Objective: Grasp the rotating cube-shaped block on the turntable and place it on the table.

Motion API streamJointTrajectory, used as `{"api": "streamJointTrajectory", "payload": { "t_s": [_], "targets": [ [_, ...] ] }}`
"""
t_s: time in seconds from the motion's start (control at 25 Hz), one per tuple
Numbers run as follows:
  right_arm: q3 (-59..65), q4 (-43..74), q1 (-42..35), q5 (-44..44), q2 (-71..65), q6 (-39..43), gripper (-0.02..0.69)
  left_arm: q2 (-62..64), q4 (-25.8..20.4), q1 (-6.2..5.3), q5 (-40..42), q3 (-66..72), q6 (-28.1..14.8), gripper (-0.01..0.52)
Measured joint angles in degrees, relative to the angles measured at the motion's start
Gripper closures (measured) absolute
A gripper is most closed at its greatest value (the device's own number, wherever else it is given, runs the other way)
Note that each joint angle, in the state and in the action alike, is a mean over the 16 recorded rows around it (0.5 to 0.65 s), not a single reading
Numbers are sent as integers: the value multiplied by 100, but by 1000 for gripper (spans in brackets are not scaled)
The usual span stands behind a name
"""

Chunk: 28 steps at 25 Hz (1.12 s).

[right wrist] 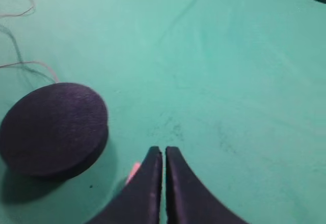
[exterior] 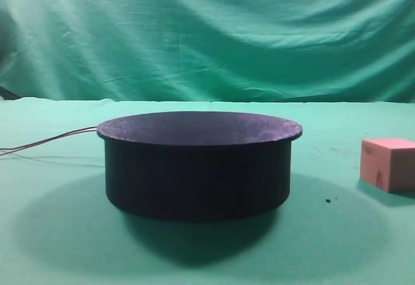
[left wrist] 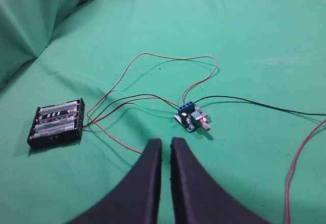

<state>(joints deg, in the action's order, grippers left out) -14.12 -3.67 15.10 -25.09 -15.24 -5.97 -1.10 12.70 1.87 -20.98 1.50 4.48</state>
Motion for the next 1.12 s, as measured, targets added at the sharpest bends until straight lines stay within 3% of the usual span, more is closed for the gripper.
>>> {"api": "streamJointTrajectory", "payload": {
  "t_s": [0.44, 1.12],
  "targets": [
    [1407, -15, -744, 485, 1486, -4, 645, 0, 0, 0, 0, 0, 0, 514],
    [1571, -15, -786, 382, 1580, -4, 617, 0, 0, 0, 0, 0, 0, 514]
  ]
}}
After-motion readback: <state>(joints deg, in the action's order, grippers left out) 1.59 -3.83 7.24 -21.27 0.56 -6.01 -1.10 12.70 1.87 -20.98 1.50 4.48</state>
